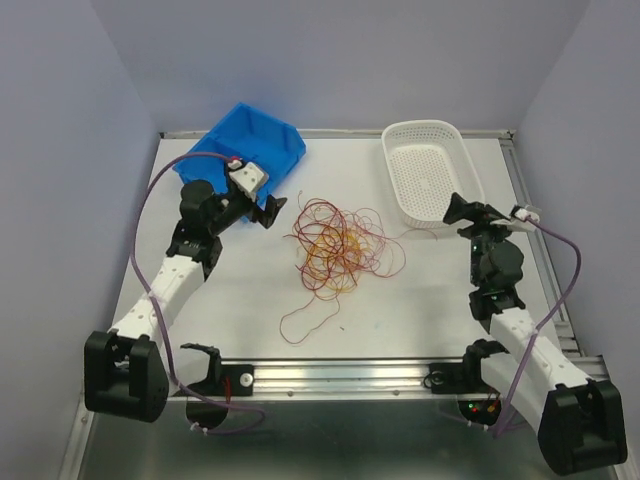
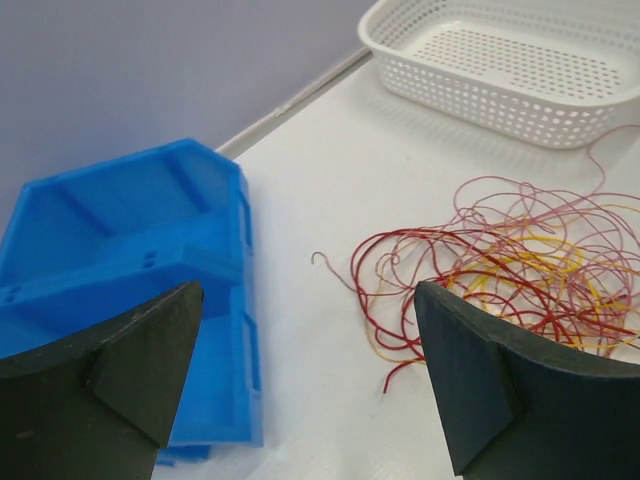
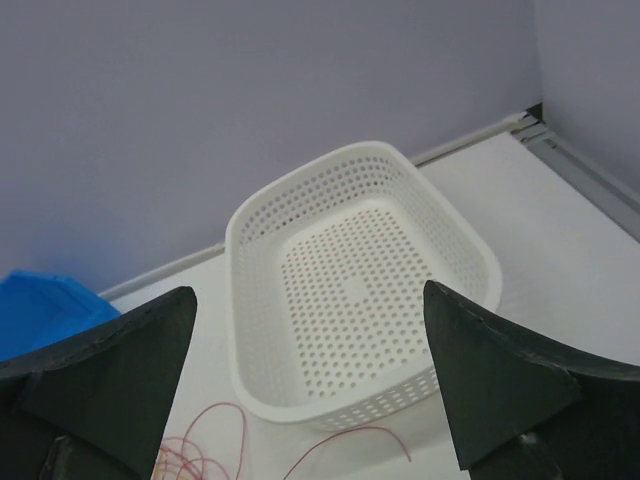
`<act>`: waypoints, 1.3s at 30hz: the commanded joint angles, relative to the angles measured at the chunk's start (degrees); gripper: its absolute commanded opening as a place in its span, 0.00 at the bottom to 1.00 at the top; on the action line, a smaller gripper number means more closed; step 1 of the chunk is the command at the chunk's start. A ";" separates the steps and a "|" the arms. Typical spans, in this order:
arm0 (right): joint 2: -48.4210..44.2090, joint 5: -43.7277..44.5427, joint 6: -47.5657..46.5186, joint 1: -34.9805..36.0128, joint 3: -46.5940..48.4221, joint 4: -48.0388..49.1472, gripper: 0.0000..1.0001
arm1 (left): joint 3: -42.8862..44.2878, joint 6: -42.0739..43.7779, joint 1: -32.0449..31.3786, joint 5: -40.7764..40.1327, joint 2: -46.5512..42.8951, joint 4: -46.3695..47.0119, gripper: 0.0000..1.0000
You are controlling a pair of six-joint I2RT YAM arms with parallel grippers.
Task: Untangle the cables
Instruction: Untie the cable.
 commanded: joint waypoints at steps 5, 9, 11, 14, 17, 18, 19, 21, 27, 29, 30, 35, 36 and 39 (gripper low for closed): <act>2.94 -21.46 12.23 0.34 6.17 -17.75 1.00 | 11.07 7.42 -10.00 0.71 10.66 -4.07 0.99; 8.76 -30.35 13.12 0.26 9.08 -18.91 1.00 | 16.97 9.62 -14.66 -0.51 17.43 -7.24 0.98; 9.99 -33.96 12.24 0.26 8.65 -17.43 1.00 | 19.87 9.80 -16.76 -1.56 21.38 -7.68 0.97; 11.14 -33.96 13.56 0.26 7.77 -16.37 1.00 | 25.92 9.36 -18.53 -2.45 27.80 -10.13 0.94; 11.14 -35.46 11.81 0.34 7.33 -16.10 1.00 | 32.08 9.27 -20.02 -2.01 34.22 -12.94 0.90; 10.71 -35.72 11.45 0.34 6.81 -16.10 1.00 | 34.09 9.79 -21.33 -2.18 35.54 -13.39 0.89; 10.44 -35.29 11.62 0.26 6.63 -16.19 1.00 | 35.07 10.40 -21.87 -2.45 38.07 -13.83 0.89; 9.83 -35.46 11.36 0.34 6.36 -16.80 1.00 | 37.09 13.64 -23.10 -1.58 40.46 -16.11 0.89; 9.30 -34.58 10.66 0.34 7.24 -20.14 1.00 | 49.66 25.42 -23.46 1.94 48.64 -31.03 0.81; 8.77 -34.58 10.39 0.26 7.15 -20.75 1.00 | 52.74 33.15 -23.46 4.57 50.40 -38.48 0.80; 7.90 -34.23 10.31 0.26 7.24 -21.19 1.00 | 53.62 35.52 -23.54 5.71 50.92 -40.27 0.80; 5.35 -33.62 9.87 0.26 7.33 -23.04 1.00 | 53.10 43.00 -22.93 6.07 51.46 -43.89 0.77; 5.08 -33.62 9.87 0.26 7.50 -23.31 1.00 | 53.10 44.24 -22.76 6.68 51.63 -44.59 0.75; 3.85 -33.27 9.69 0.26 7.77 -24.62 1.00 | 53.27 46.97 -22.93 7.92 51.90 -46.61 0.75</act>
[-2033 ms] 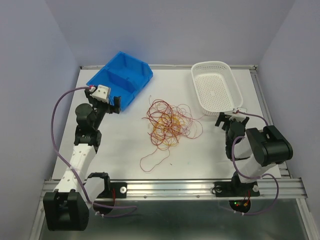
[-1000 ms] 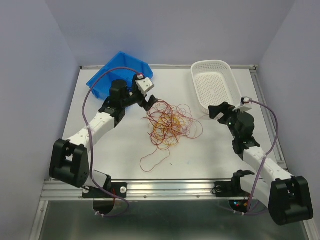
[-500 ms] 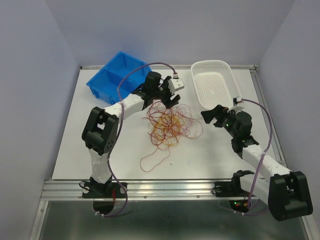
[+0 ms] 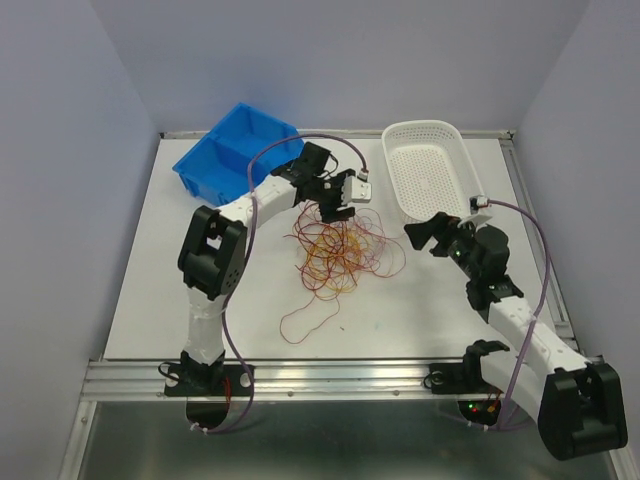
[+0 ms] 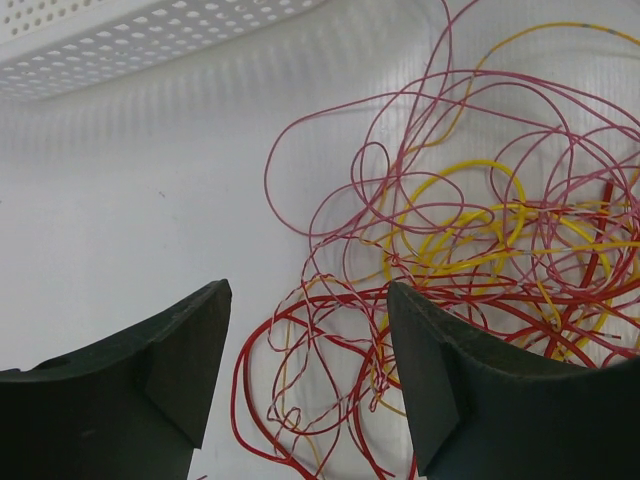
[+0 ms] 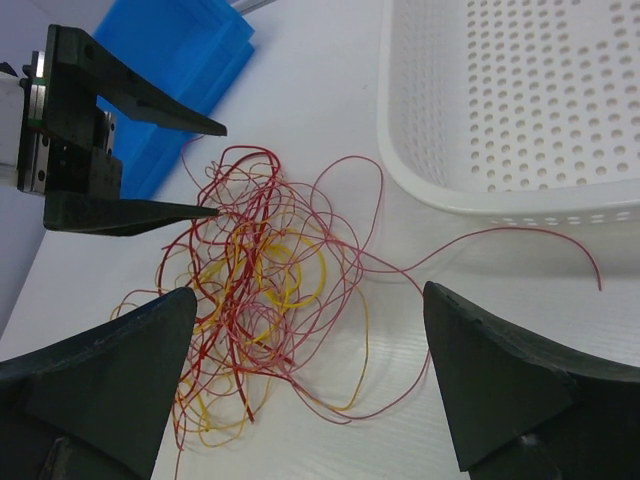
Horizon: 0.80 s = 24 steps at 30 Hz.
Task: Untangle the cables
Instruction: Untie the cable.
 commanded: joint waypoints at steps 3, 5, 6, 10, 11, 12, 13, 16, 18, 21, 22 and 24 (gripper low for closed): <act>-2.87 1.07 -1.28 0.24 2.15 -2.11 1.00 | 3.57 7.22 -0.11 3.42 0.51 -5.35 0.74; -3.48 1.08 -1.28 0.23 2.15 -2.56 1.00 | 4.10 7.30 -0.29 3.15 1.04 -5.44 0.72; -3.57 0.99 -1.20 0.23 2.15 -2.64 1.00 | 4.37 7.31 -0.46 3.15 1.39 -5.35 0.71; -3.75 1.08 -1.28 0.23 1.97 -2.65 1.00 | 5.33 6.87 -1.08 2.98 2.27 -5.26 0.64; -3.75 0.99 -1.28 0.32 1.97 -2.73 1.00 | 5.42 6.78 -1.51 2.98 2.45 -5.26 0.63; -3.66 0.90 -1.20 0.24 1.89 -2.65 1.00 | 5.69 6.78 -1.87 2.89 2.62 -5.35 0.63; -3.83 0.73 -1.37 0.32 1.89 -2.65 1.00 | 5.78 6.78 -2.04 2.37 2.71 -5.26 0.59; -4.01 0.72 -1.37 0.24 1.80 -2.73 1.00 | 5.69 7.13 -3.01 1.40 3.06 -5.26 0.54; -4.19 0.99 -1.37 0.24 1.62 -2.73 1.00 | 5.95 6.96 -3.19 1.31 3.33 -5.26 0.50; -4.19 0.72 -1.37 0.23 1.71 -2.73 1.00 | 6.57 6.69 -3.45 1.57 3.50 -5.09 0.43; -4.19 0.72 -1.37 0.23 1.71 -2.73 1.00 | 6.65 6.60 -3.45 1.66 3.50 -5.17 0.41; -4.19 0.64 -1.37 0.32 1.62 -2.73 1.00 | 6.74 6.69 -3.71 1.57 3.68 -5.09 0.33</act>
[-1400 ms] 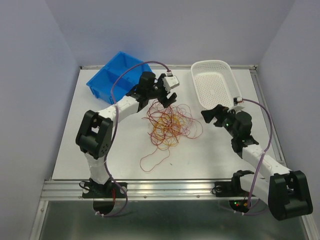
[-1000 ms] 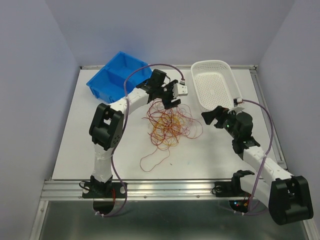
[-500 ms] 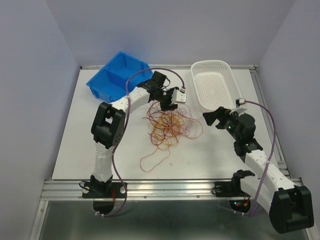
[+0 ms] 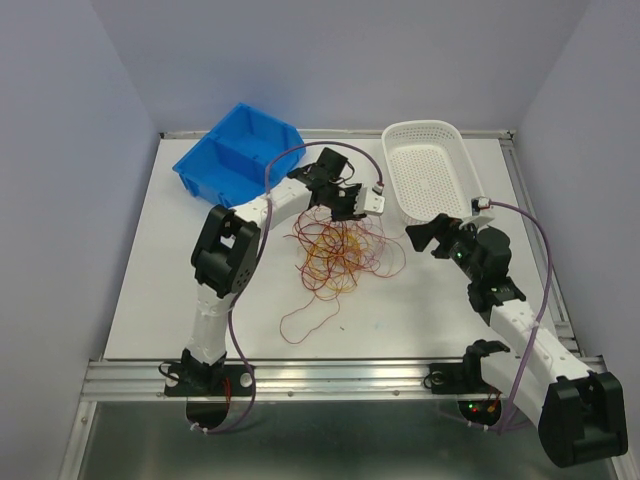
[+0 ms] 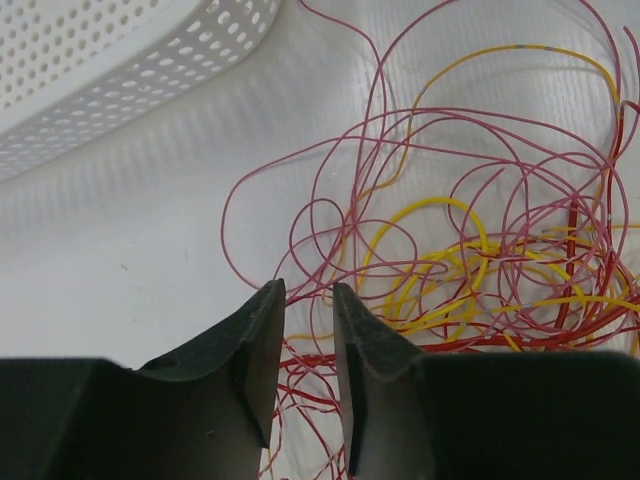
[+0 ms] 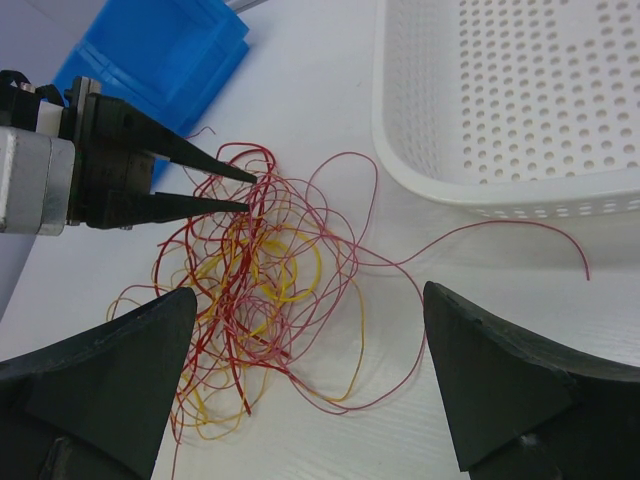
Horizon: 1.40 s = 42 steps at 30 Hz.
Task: Untangle the cables
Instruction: Untie the cable.
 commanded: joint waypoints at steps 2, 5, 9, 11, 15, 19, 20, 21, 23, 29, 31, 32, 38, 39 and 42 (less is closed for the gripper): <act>-1.19 0.07 -0.69 0.32 1.62 0.44 1.00 | 2.79 0.31 -0.59 0.68 -0.30 -0.45 0.17; -1.19 0.24 -0.61 0.23 1.62 0.35 1.00 | 2.70 0.13 -0.94 0.50 -0.12 -0.45 0.00; -1.37 0.24 -0.61 0.24 1.71 0.26 1.00 | 1.73 0.66 -0.86 0.24 -0.56 -0.28 0.00; -1.46 0.33 -0.61 0.15 1.71 0.26 1.00 | 1.21 0.57 -0.86 -0.20 -1.26 -0.02 0.00; -1.37 0.33 -0.69 0.32 1.80 0.26 1.00 | 0.33 0.23 -0.94 -0.55 -2.84 1.04 0.00; -0.67 0.33 -0.61 0.23 2.24 0.26 1.00 | 2.25 -2.32 -0.51 -3.01 -5.21 1.83 0.00; -0.32 0.16 -0.52 0.32 2.41 0.26 1.00 | 2.61 -2.68 -0.24 -3.10 -6.00 1.92 0.00; 0.12 -0.11 -0.43 0.32 2.59 0.26 1.00 | 2.78 -3.12 -0.15 -3.45 -6.79 2.01 0.00; 1.87 -1.33 -0.69 0.32 3.55 0.17 1.00 | 2.53 -4.52 0.02 -4.59 -9.60 2.79 0.00; 11.60 -9.85 -3.68 0.67 8.90 4.46 0.91 | -0.99 -6.63 -0.07 -4.07 -17.08 4.29 0.00; 15.03 -12.57 -3.94 1.81 11.28 5.53 0.89 | -1.52 -7.60 -0.07 -3.81 -18.66 4.29 0.00; 16.72 -13.20 -4.38 2.51 12.42 6.49 0.87 | -1.78 -7.78 0.02 -3.72 -19.28 4.29 0.00; 20.69 -13.29 -7.28 8.57 18.05 9.22 0.87 | -2.49 -9.27 -0.15 -4.07 -20.78 4.20 0.00; 20.69 -13.81 -7.98 9.02 18.41 10.01 0.88 | -2.49 -9.27 -0.15 -4.16 -20.78 4.12 0.00; 20.52 -15.13 -9.74 10.95 19.55 11.16 0.89 | -2.75 -9.36 -0.15 -4.51 -21.21 4.12 0.00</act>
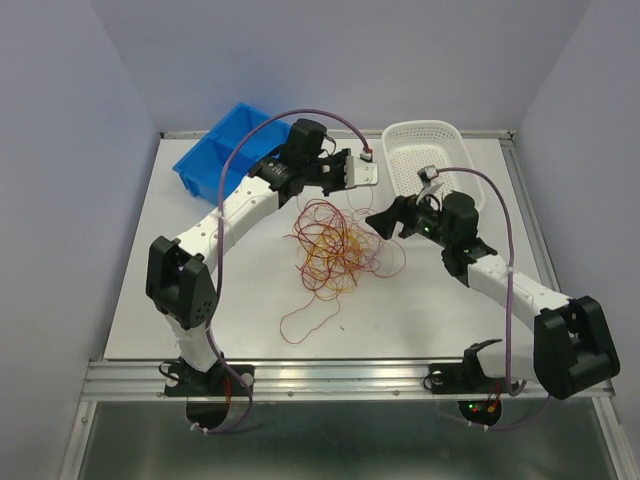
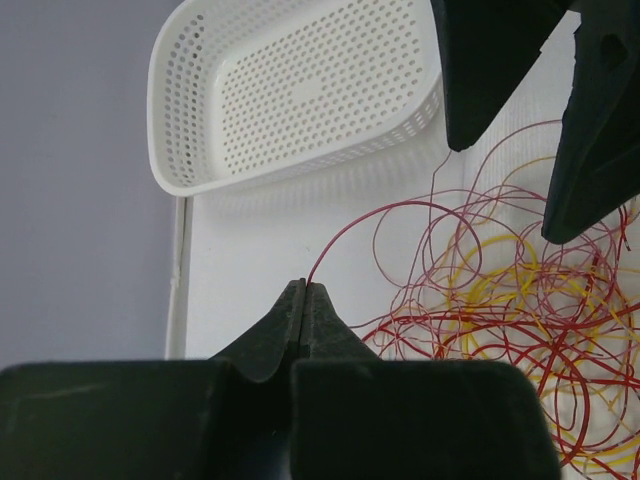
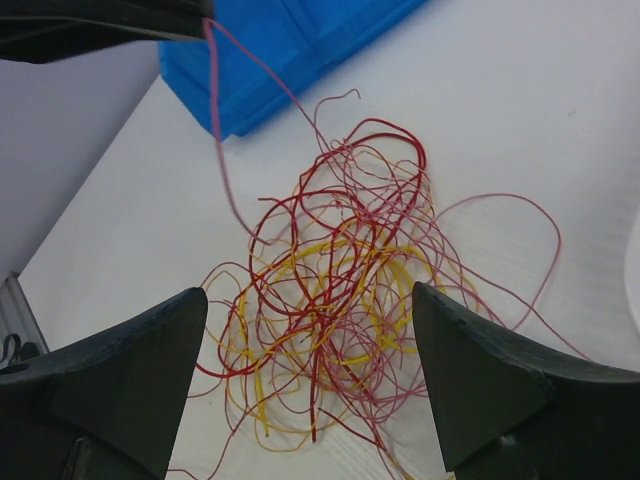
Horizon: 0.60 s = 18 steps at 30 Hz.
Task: Untangle the cables
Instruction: Untie the cable.
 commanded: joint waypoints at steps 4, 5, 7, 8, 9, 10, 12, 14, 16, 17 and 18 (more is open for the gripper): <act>-0.12 -2.70 -5.93 4.23 5.87 6.31 0.90 | -0.67 -1.84 0.26 0.39 -1.79 0.16 0.00; 0.32 -1.39 -5.93 4.41 6.31 6.31 0.87 | -0.67 -2.10 0.18 0.56 -2.14 -0.01 0.00; 1.82 -0.59 -6.37 4.50 7.63 5.96 0.82 | -0.59 -2.19 0.09 1.09 -2.66 -0.28 0.00; 2.17 0.02 -6.55 4.50 7.90 5.96 0.81 | -0.67 -2.20 0.17 1.00 -3.10 -0.45 0.00; 2.78 0.98 -6.98 4.50 8.42 6.04 0.77 | -0.59 -2.20 0.09 1.18 -3.28 -0.72 0.00; 2.96 1.17 -7.16 4.50 8.69 6.31 0.74 | -0.59 -2.28 0.17 1.35 -3.54 -0.89 0.00; 3.23 0.82 -7.16 4.50 9.13 7.70 0.63 | -0.85 -2.11 0.09 1.53 -4.42 -1.42 0.00; 4.02 -0.32 -6.90 4.50 10.88 7.80 0.44 | -0.85 -2.28 0.09 1.71 -5.47 -1.51 0.00; 4.45 -0.59 -6.46 4.50 12.20 7.89 0.28 | -0.76 -2.81 0.09 1.79 -6.09 -1.60 0.00; 4.63 -0.94 -6.37 4.59 13.51 7.89 0.08 | -0.67 -3.07 0.09 1.79 -6.88 -1.60 0.00; 4.72 -0.85 -5.94 4.41 14.22 7.89 0.01 | -0.41 -3.34 0.17 1.79 -7.15 -1.60 0.00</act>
